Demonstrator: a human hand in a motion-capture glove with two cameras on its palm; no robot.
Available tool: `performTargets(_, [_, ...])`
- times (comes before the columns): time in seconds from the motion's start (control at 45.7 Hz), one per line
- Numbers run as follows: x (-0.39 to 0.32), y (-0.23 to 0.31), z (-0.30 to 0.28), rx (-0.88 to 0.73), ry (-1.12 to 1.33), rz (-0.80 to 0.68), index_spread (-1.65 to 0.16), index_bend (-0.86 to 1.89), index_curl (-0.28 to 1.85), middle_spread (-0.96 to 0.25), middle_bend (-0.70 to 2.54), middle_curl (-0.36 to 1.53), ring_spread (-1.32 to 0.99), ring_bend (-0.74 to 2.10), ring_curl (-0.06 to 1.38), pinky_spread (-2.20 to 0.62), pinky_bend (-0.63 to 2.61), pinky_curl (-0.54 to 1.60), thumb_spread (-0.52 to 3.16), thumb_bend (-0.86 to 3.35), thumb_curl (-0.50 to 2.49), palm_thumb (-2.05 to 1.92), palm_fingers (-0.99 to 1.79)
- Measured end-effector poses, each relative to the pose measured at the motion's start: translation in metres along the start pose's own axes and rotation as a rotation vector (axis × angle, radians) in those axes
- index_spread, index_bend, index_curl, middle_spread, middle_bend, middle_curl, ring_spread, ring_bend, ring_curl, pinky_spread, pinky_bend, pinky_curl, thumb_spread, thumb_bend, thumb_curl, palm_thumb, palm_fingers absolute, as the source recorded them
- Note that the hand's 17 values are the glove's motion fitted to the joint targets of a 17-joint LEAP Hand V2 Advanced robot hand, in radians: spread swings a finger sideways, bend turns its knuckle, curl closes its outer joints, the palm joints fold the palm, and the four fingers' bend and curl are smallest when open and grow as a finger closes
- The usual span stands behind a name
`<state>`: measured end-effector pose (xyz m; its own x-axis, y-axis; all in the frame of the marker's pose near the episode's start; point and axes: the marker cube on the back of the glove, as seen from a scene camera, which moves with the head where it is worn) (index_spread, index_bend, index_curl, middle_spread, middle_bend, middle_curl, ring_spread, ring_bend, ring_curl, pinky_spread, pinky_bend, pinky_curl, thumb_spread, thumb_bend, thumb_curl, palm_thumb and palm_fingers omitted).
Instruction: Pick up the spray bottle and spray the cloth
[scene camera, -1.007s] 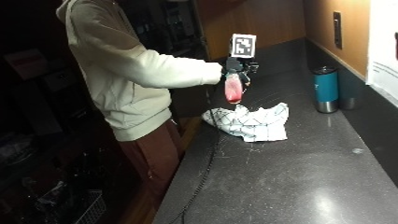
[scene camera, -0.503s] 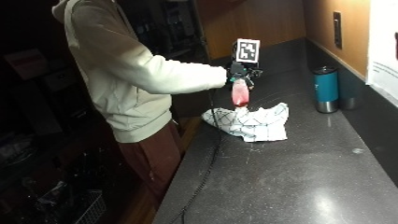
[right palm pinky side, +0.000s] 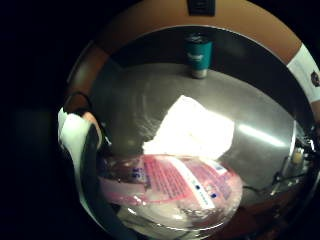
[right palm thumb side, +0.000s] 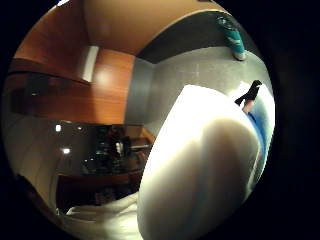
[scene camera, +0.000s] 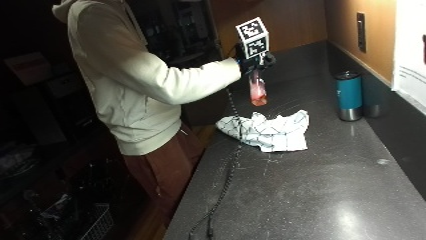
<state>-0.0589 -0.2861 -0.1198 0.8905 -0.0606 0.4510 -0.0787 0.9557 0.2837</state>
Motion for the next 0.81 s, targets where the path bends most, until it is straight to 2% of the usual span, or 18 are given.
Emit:
performTargets(0.197, [-0.031,-0.011,0.013,0.159,-0.364,0.010,-0.19,0.46,0.56,-0.11,0.66,0.53,-0.17,0.62,0.46,-0.23,0.34,0.39,-0.08,-0.03,0.71,1.05,1.37])
performTargets(0.306, [-0.056,-0.015,0.020,0.249,-0.648,-0.010,-0.18,0.46,0.56,-0.11,0.66,0.52,-0.17,0.62,0.46,-0.22,0.34,0.39,-0.08,-0.03,0.71,1.04,1.36])
performTargets(0.503, [-0.048,-0.014,0.070,0.325,-0.676,-0.013,-0.18,0.44,0.55,-0.11,0.65,0.52,-0.18,0.61,0.46,-0.22,0.35,0.39,-0.05,-0.04,0.72,1.04,1.36])
performTargets(0.591, [-0.048,-0.039,0.092,0.475,-0.669,0.059,-0.18,0.44,0.55,-0.11,0.64,0.52,-0.17,0.61,0.46,-0.22,0.35,0.39,-0.04,-0.04,0.72,1.04,1.36])
performTargets(0.81, [-0.036,-0.066,0.142,0.547,-0.633,0.121,-0.18,0.42,0.55,-0.12,0.62,0.51,-0.17,0.61,0.46,-0.22,0.35,0.39,-0.01,-0.03,0.72,1.03,1.36])
